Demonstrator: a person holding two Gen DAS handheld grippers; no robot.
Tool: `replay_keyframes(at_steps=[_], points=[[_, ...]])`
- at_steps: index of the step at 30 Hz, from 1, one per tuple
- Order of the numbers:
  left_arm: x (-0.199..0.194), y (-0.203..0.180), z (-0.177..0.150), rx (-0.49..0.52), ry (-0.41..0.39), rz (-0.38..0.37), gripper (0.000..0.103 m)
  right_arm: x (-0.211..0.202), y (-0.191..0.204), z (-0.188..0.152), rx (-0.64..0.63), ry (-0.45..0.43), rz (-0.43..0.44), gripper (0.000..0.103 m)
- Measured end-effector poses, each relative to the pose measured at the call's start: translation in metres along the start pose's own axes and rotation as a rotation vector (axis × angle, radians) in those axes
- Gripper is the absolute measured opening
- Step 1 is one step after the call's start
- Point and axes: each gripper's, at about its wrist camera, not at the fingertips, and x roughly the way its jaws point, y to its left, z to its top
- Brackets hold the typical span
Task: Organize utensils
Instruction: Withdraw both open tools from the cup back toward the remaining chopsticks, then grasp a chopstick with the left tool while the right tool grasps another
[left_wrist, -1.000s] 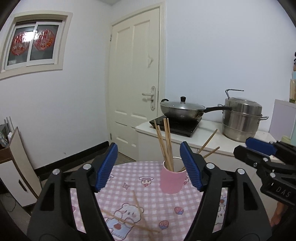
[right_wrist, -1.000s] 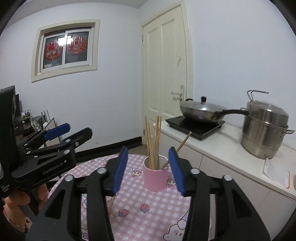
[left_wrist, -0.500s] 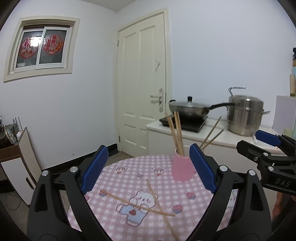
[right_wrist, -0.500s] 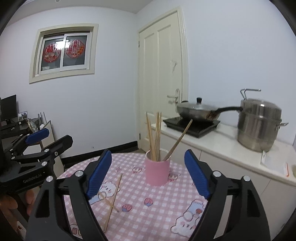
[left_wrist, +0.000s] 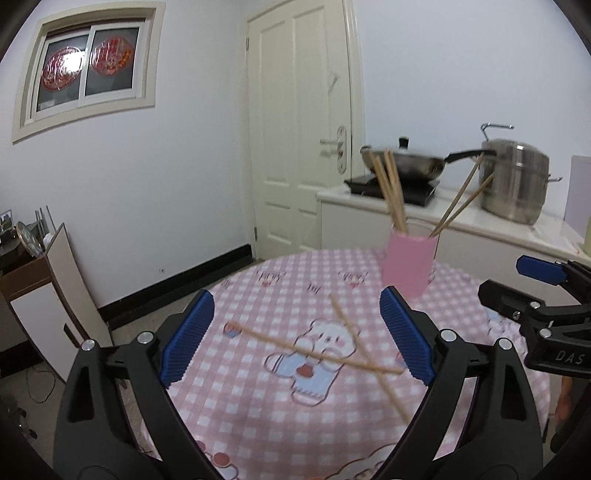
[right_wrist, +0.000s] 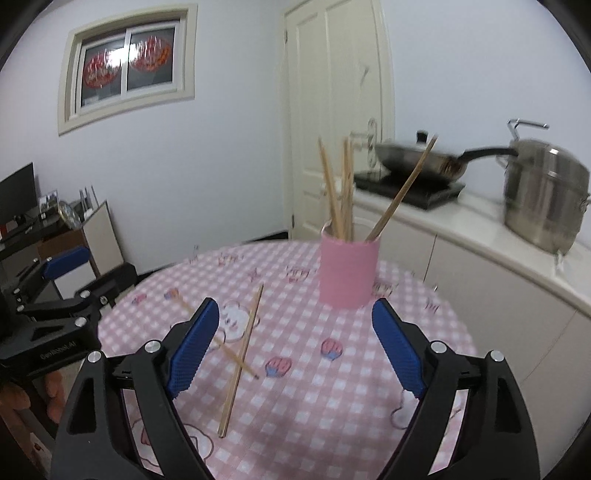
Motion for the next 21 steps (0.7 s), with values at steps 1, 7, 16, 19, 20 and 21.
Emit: replay_keyframes(at_steps=[1,7,16,19,20,21], points=[[0.003,0.001,-0.003,0.001,0.010,0.002,0.090,0.005,0.001,-0.003,0.000,0.018,0.006,0.081],[0.023,0.007,-0.021,0.019,0.089,-0.021,0.090,0.042,0.014,-0.021,-0.007,0.150,0.042,0.081],[0.055,0.010,-0.032,0.041,0.166,-0.016,0.090,0.096,0.020,-0.021,0.018,0.292,0.077,0.063],[0.070,0.022,-0.031,0.009,0.208,0.013,0.090,0.118,0.026,-0.018,0.016,0.345,0.107,0.056],[0.075,0.027,-0.030,-0.007,0.223,0.023,0.090,0.124,0.027,-0.016,0.012,0.356,0.111,0.055],[0.080,0.031,-0.029,-0.021,0.234,0.032,0.090,0.131,0.030,-0.014,0.006,0.365,0.114,0.054]])
